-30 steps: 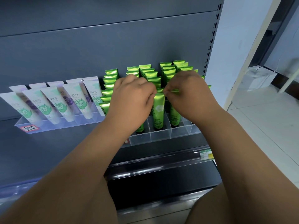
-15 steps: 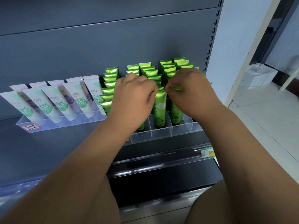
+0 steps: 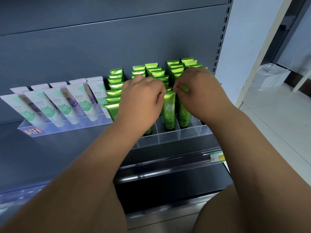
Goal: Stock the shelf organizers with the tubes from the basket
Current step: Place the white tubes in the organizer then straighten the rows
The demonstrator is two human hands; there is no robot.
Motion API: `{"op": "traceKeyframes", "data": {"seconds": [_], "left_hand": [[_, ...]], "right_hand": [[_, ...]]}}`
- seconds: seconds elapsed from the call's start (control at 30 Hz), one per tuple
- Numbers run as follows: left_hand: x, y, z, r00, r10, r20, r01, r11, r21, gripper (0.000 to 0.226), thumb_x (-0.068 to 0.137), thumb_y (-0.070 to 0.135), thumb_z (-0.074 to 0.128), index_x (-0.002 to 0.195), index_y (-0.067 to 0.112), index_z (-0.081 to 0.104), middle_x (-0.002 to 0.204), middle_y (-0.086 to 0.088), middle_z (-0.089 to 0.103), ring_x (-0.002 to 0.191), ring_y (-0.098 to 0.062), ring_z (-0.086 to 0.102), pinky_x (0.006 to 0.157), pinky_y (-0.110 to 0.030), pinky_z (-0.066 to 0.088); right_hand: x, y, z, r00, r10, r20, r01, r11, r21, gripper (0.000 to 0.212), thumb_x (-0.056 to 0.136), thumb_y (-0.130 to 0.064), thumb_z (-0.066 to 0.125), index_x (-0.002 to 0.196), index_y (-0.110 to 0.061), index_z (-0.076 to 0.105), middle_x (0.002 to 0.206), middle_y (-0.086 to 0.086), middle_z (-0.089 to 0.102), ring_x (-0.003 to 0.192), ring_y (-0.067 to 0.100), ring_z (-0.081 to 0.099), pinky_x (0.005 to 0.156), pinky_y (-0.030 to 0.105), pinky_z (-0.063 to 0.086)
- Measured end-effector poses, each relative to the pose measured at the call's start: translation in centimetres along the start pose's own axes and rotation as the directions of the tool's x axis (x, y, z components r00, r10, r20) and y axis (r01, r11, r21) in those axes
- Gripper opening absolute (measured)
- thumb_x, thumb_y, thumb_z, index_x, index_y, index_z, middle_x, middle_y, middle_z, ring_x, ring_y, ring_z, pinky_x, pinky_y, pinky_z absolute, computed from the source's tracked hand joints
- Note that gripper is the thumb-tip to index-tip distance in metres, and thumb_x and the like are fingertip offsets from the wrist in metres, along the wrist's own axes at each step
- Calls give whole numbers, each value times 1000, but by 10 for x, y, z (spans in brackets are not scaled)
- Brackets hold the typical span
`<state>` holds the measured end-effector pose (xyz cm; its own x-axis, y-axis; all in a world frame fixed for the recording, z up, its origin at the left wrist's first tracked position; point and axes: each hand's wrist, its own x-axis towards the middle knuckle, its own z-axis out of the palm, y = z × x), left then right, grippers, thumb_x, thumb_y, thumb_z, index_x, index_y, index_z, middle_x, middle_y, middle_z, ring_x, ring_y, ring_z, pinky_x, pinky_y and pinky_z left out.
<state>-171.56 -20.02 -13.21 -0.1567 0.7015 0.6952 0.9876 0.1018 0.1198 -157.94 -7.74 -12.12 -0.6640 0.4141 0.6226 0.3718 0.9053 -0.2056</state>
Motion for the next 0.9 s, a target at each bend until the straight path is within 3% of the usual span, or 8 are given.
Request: {"op": "traceKeyframes", "data": {"seconds": [0.37, 0.63, 0.73, 0.9], "left_hand": [[-2, 3, 0, 1000, 5, -9, -6, 999, -38, 7, 90, 21, 65, 92, 21, 72, 87, 9, 69, 92, -25, 58, 83, -47, 49], [7, -11, -11, 995, -91, -44, 84, 988, -132, 12, 91, 25, 62, 92, 22, 73, 89, 11, 71, 93, -23, 60, 87, -43, 48], [15, -16, -15, 991, -136, -9, 134, 985, -110, 11, 89, 26, 64, 93, 23, 74, 91, 10, 72, 96, -24, 59, 85, -41, 49], [26, -10, -19, 979, -165, 122, 168, 986, -10, 7, 88, 26, 68, 92, 26, 74, 91, 11, 72, 106, -24, 57, 89, -41, 45]], "right_hand": [[0, -3, -4, 998, 44, -36, -41, 995, 91, 17, 85, -14, 61, 84, -16, 78, 85, 1, 72, 88, 26, 64, 87, 38, 49], [4, -5, -14, 988, 134, -78, -122, 981, 148, 16, 89, -15, 65, 91, -14, 81, 95, 1, 76, 93, 20, 65, 80, 21, 34], [8, -2, -13, 988, 151, -43, -144, 979, 143, 17, 88, -13, 65, 92, -14, 81, 97, 0, 74, 95, 18, 63, 76, 19, 32], [16, -1, -10, 983, 182, -14, -179, 977, 120, 17, 89, -19, 66, 95, -21, 82, 101, 0, 72, 99, 19, 62, 78, 30, 45]]}}
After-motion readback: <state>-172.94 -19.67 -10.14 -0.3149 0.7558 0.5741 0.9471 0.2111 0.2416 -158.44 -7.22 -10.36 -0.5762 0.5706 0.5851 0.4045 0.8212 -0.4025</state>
